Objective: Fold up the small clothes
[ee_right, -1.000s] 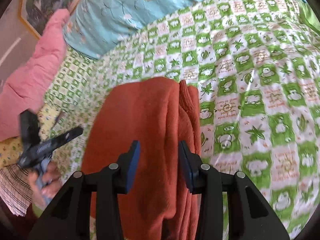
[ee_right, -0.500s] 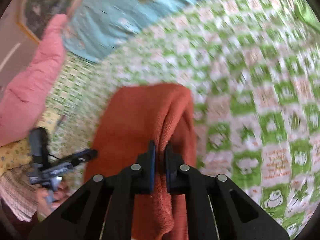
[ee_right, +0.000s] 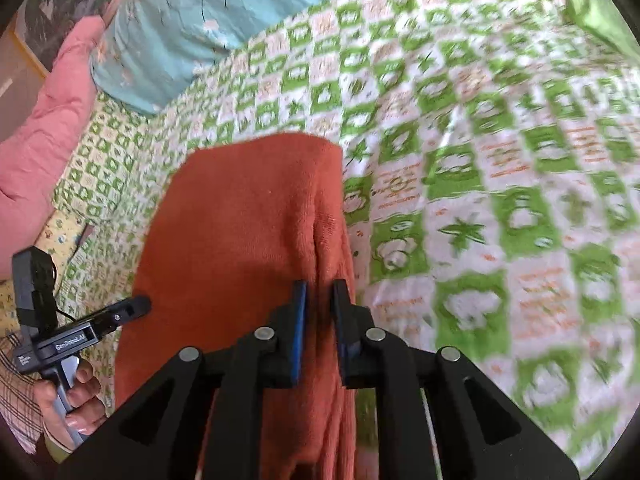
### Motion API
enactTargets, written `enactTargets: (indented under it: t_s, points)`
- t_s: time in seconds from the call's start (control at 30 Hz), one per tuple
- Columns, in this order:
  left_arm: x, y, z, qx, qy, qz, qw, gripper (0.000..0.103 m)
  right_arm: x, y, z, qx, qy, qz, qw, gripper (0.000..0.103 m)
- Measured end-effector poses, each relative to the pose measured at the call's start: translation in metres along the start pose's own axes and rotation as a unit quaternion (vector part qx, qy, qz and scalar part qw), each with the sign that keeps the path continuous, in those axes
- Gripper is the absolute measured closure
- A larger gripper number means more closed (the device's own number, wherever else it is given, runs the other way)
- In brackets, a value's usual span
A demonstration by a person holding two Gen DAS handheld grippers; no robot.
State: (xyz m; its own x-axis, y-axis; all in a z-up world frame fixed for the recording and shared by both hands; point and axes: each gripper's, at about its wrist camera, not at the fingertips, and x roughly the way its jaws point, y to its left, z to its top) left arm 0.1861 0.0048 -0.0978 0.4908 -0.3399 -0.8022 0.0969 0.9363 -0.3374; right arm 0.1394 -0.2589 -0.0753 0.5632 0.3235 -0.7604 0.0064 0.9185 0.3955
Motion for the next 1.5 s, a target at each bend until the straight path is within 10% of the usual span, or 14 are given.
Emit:
enactTargets:
  t_s: [0.53, 0.97, 1.07, 1.1, 1.5]
  points:
    - [-0.063, -0.003, -0.095, 0.066, 0.009, -0.025, 0.9974, 0.045, -0.055, -0.001, -0.077, 0.021, -0.01, 0.038, 0.999, 0.078]
    - [-0.034, -0.019, -0.128, 0.136, -0.023, 0.068, 0.9881, 0.043, -0.053, -0.001, -0.084, 0.027, -0.017, 0.039, 0.999, 0.077]
    - [-0.037, -0.015, -0.125, 0.115, -0.037, 0.059, 0.991, 0.067, -0.052, 0.002, -0.084, 0.022, -0.018, 0.043, 0.999, 0.095]
    - [-0.039, -0.012, -0.122, 0.098, -0.039, 0.043, 0.9935, 0.093, -0.052, 0.004, -0.084, 0.018, -0.016, 0.041, 0.999, 0.098]
    - [-0.038, -0.015, -0.13, 0.051, -0.05, 0.053, 0.996, 0.099, -0.048, -0.019, -0.089, 0.013, -0.014, -0.001, 1.0, 0.099]
